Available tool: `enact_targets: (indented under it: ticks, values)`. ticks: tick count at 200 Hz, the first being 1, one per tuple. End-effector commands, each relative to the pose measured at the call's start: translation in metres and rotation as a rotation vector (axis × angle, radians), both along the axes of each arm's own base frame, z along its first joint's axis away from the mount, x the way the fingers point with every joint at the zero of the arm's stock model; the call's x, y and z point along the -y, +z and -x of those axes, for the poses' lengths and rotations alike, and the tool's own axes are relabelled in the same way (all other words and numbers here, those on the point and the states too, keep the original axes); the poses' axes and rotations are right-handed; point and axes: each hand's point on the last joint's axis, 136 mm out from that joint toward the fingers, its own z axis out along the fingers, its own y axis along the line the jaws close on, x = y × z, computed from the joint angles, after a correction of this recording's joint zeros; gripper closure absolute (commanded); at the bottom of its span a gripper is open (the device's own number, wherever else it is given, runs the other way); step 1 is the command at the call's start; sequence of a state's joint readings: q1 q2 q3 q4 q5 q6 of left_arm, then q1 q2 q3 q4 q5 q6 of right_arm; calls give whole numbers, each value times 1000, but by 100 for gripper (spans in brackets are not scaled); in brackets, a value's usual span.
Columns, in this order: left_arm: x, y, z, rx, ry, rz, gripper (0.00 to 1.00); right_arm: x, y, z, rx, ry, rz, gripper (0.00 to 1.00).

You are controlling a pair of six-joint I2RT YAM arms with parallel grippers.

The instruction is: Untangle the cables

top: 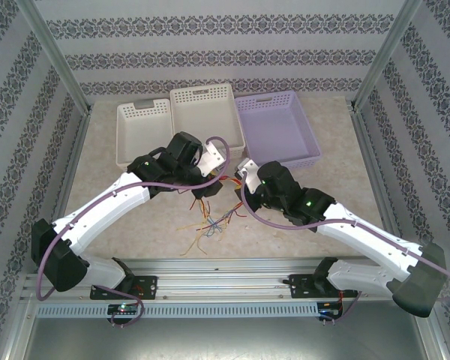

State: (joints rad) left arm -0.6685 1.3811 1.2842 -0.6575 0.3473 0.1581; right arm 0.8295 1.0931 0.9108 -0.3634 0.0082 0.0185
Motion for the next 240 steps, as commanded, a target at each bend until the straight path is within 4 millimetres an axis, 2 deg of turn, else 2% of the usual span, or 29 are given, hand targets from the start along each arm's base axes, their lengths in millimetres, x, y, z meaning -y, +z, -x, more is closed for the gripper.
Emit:
enact_targets:
  ticks: [1,14,30,51,114,129,165,193,227,240]
  values:
    - [3,2,5,23,-26,-1,72,-9,25,2,38,31,-52,100]
    - [3,1,5,19,-25,1,79,-9,26,3,36,35,-54,100]
    - [3,-1,5,16,-24,0,92,-11,26,3,33,38,-56,100]
    - [3,0,4,20,-19,2,100,-11,26,1,34,32,-51,100]
    - [-5,2,-5,79,53,6,100,-10,25,-4,35,3,-46,100]
    - [-8,10,-9,115,84,31,100,-10,21,-6,24,-13,-46,87]
    - [-14,32,-14,194,167,127,100,-9,11,-11,5,-56,-52,67]
    - [-17,41,-14,221,202,187,100,-10,18,-15,8,-95,-111,53]
    - [-13,50,-9,218,194,248,100,-21,21,-17,-3,-91,-189,49]
    - [-11,51,-7,210,187,263,100,-23,17,-22,-10,-115,-188,54]
